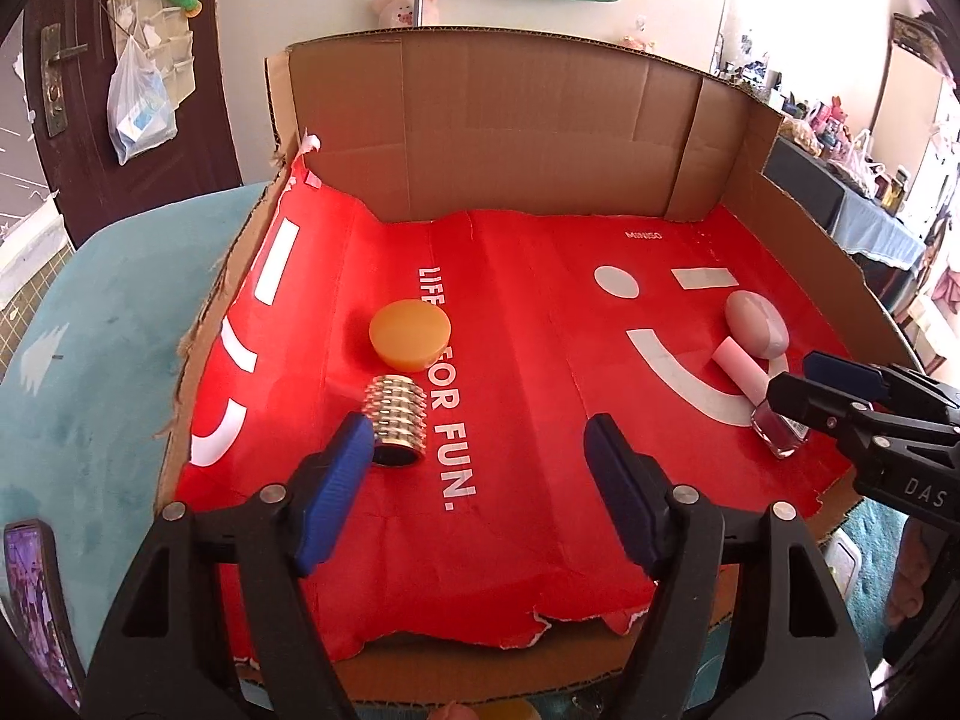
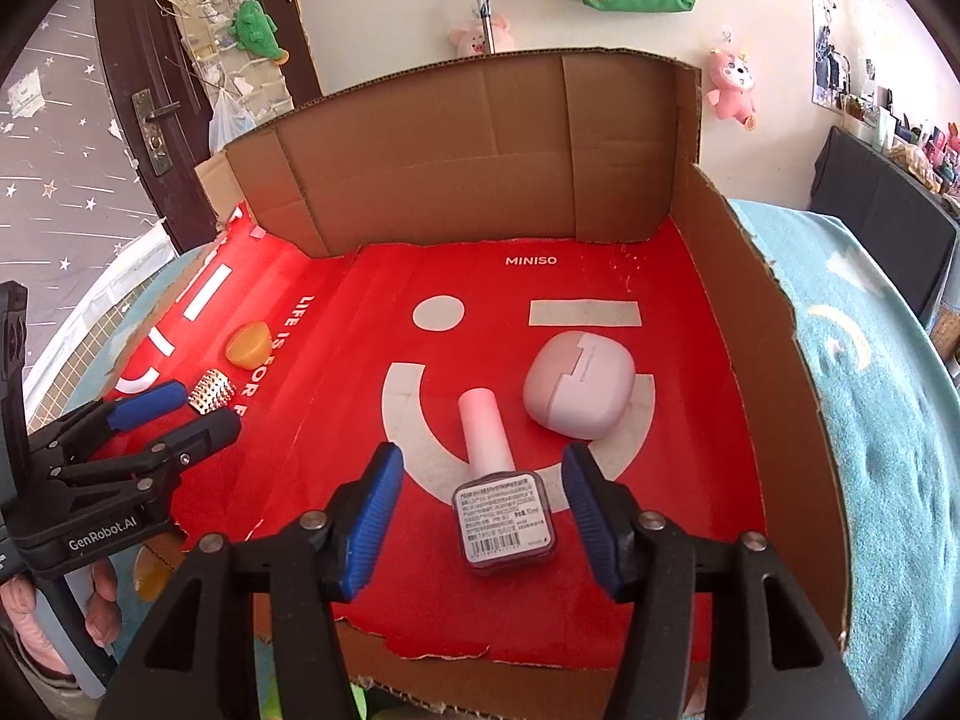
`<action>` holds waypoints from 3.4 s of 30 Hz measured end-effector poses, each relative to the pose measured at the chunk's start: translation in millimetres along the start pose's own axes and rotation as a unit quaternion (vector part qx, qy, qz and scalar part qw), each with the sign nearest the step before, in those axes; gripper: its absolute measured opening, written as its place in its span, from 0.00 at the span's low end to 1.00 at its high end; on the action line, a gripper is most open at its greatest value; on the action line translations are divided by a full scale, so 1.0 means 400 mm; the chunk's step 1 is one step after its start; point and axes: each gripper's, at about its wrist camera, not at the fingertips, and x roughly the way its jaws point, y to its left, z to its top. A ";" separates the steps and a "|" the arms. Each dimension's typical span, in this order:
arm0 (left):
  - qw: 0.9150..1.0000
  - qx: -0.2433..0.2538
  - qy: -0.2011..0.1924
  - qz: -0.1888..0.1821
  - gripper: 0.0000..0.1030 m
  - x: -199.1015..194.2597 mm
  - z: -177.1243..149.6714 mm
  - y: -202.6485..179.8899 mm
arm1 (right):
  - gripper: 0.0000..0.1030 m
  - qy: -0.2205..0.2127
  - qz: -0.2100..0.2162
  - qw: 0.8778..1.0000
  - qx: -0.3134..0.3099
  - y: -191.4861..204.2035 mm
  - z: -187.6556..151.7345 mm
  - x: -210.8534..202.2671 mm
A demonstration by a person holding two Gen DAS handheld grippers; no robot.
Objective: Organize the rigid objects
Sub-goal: 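Withdraw both grippers from the box toward the items on the blanket, then grasp the orange round puck with the left gripper while the right grasps the brown square case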
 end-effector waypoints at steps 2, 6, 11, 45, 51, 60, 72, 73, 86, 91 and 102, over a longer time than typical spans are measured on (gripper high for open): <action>1.000 -0.004 -0.003 -0.003 0.70 -0.010 -0.001 0.002 | 0.58 -0.008 0.001 1.000 0.000 0.003 -0.001 -0.016; 1.000 -0.007 -0.018 -0.012 0.79 -0.038 -0.002 0.000 | 0.67 -0.026 0.001 1.000 -0.002 0.008 -0.005 -0.052; 0.999 -0.005 -0.043 0.003 0.94 -0.077 -0.015 -0.003 | 0.76 -0.047 0.009 0.999 0.003 0.011 -0.014 -0.091; 0.991 0.001 -0.129 0.028 1.00 -0.271 -0.125 -0.021 | 1.00 -0.178 0.008 0.983 -0.032 0.085 -0.130 -0.285; 0.991 -0.001 -0.133 0.027 1.00 -0.289 -0.148 -0.023 | 1.00 -0.183 -0.004 0.982 -0.044 0.104 -0.155 -0.299; 0.993 -0.002 -0.114 0.027 1.00 -0.286 -0.176 -0.030 | 1.00 -0.181 -0.011 0.982 -0.052 0.120 -0.192 -0.307; 0.996 -0.008 -0.088 0.017 1.00 -0.267 -0.221 -0.031 | 1.00 -0.175 -0.009 0.984 -0.042 0.117 -0.239 -0.308; 0.996 -0.009 -0.087 0.016 1.00 -0.266 -0.224 -0.031 | 1.00 -0.174 -0.008 0.984 -0.043 0.118 -0.242 -0.307; 0.997 -0.009 -0.072 0.001 1.00 -0.267 -0.264 -0.037 | 0.89 -0.143 0.004 0.989 -0.039 0.127 -0.291 -0.286; 0.998 -0.012 -0.063 0.000 1.00 -0.259 -0.280 -0.034 | 0.85 -0.132 0.002 0.990 -0.042 0.131 -0.308 -0.275; 0.999 -0.020 -0.047 0.017 0.90 -0.231 -0.297 -0.020 | 0.74 -0.109 -0.023 0.993 -0.038 0.119 -0.323 -0.245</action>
